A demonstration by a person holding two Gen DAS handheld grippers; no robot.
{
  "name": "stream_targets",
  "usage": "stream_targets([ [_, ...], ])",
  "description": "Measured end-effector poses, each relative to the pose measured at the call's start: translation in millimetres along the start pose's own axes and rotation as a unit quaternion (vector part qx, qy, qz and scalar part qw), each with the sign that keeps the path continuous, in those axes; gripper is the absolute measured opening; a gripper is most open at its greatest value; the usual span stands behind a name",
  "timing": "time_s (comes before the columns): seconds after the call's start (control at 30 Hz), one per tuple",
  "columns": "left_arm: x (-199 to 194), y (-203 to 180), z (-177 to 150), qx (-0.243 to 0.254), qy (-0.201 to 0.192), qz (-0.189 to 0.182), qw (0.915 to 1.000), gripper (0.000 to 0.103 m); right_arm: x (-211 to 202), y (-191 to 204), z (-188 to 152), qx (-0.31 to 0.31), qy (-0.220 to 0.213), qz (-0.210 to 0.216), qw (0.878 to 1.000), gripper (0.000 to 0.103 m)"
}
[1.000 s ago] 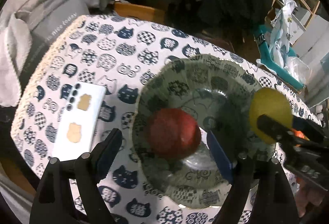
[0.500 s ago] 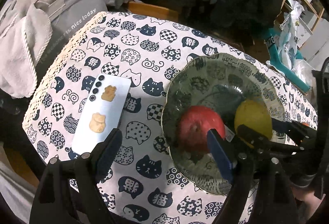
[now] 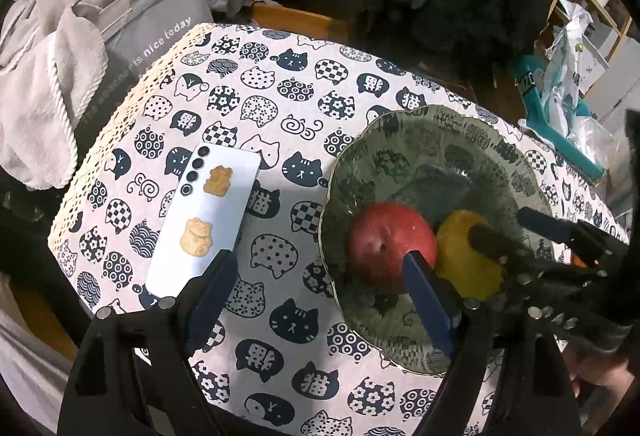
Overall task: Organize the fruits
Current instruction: 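Lower the red apple into the bowl with the left tool while the right tool lowers the pear beside it, then open both tools and lift them away from the bowl, then move both tools back over the remaining fruit cluster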
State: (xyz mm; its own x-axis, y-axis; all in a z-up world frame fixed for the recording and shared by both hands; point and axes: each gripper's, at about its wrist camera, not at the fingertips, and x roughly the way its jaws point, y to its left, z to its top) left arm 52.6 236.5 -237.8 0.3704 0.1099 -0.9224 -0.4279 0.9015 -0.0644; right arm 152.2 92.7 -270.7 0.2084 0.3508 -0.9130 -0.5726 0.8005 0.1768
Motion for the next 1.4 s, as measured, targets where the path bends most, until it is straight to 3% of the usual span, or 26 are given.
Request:
stream_targets([
  [0.1,-9,-4,0,0.004,-0.008,-0.004,1.0000,0.086,-17,-5,6,0.015,-0.021,0.006,1.000,0.075],
  [0.63,-82,-39,6,0.033,-0.085,-0.044,0.9949,0.086,-146,-22,5,0.033,-0.146,-0.062,0.987,0.075],
  [1.2,-149,-67,-2,0.064,-0.160,-0.075,0.9821,0.089,-248,-32,-36,0.027,-0.240,-0.128,0.962,0.079],
  [1.4,-178,-74,-6,0.070,-0.203,-0.080,0.9735,0.096,-278,-38,-52,0.027,-0.268,-0.129,0.954,0.080],
])
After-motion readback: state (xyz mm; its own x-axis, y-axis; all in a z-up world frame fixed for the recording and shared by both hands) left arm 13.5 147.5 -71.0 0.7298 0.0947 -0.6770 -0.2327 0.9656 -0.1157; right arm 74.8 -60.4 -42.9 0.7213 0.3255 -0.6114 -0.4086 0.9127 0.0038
